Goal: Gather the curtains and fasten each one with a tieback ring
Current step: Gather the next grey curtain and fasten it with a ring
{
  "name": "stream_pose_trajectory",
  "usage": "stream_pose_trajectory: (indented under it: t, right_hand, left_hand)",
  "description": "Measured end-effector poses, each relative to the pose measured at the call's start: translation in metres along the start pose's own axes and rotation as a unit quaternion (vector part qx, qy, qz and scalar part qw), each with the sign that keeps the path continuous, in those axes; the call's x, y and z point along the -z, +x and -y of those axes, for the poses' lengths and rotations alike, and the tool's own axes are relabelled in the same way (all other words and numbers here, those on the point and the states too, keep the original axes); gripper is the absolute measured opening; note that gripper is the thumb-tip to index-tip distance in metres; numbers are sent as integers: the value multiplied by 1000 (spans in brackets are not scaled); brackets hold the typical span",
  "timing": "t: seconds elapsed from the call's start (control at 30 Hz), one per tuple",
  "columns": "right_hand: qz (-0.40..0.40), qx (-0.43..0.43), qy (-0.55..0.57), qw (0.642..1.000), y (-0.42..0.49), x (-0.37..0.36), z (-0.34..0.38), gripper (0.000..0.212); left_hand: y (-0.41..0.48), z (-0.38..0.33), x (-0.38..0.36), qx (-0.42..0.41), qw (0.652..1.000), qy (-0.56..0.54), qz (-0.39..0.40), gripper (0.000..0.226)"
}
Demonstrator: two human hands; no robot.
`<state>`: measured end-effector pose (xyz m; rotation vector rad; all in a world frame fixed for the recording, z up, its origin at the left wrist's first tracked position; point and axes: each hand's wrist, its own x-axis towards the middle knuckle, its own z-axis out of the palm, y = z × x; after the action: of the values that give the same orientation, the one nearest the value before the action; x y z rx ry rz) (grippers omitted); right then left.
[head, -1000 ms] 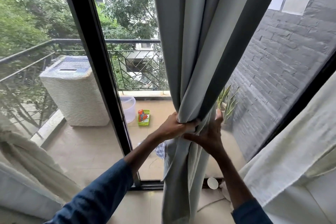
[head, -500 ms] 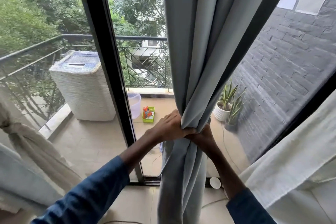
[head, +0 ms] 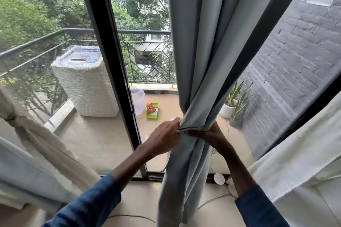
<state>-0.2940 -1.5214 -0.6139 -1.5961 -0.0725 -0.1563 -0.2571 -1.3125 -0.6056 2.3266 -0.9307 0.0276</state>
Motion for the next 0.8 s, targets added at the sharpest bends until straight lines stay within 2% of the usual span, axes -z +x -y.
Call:
stream_pose_trajectory:
  t: [0.23,0.4,0.53,0.57,0.63,0.7,0.73,0.8]
  right_hand:
    - [109,-58,-56,991,15,30,-5,65]
    - [188,-131,-108,967,18,29,1,62]
    - [213,-142,-137,957,16,27,0,65]
    - [206,-141,-145,957,15,27,-1,66]
    - [177,-137,-151,963,14,30,-1,67]
    - [153,-133,-156,967,14,34,-2,70]
    - [149,-132,-163,966,14,34,-2,71]
    - [151,-132,-176,964,14,35,-3,66]
  left_hand:
    - [-14,30,19,-81,993,80,-8,21]
    - [1,30,23,-67,995,68,-6,16]
    - [20,4,16,-31,996,69,-40,12]
    - [22,-1,12,-20,996,68,-55,18]
    - [25,-9,4,-2,994,59,-91,48]
    - [29,-10,1,5,992,29,-119,58]
    - [30,-10,-1,9,993,-3,-116,53]
    - [33,-8,-6,5,997,-49,-55,20]
